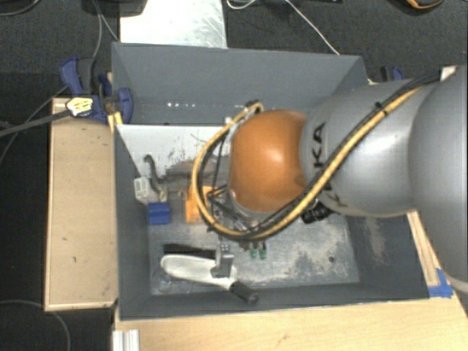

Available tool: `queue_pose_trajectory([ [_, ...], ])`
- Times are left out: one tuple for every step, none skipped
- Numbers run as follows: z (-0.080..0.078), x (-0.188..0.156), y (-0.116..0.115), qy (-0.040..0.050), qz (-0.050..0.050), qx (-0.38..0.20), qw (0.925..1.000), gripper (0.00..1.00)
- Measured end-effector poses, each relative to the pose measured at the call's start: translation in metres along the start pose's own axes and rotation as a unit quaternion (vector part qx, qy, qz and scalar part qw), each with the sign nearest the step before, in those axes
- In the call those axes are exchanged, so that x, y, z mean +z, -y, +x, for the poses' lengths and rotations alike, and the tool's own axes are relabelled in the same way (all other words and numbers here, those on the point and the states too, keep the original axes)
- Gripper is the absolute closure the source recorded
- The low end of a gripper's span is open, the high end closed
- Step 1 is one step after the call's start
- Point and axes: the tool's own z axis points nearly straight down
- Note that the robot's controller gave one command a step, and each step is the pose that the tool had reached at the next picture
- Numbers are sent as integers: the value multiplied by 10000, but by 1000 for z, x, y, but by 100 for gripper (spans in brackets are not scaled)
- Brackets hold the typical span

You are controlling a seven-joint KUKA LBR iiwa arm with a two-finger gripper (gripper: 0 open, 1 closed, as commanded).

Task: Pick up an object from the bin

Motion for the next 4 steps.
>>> queue_pose_trajectory([
  [-2,-4,1,39,-8,29,10000,0],
  [-22,65,-12,9,2,-1545,9880,0],
  [-21,70,-11,12,0,-1600,9871,0],
  [2,86,-20,62,10,-3106,9505,0],
])
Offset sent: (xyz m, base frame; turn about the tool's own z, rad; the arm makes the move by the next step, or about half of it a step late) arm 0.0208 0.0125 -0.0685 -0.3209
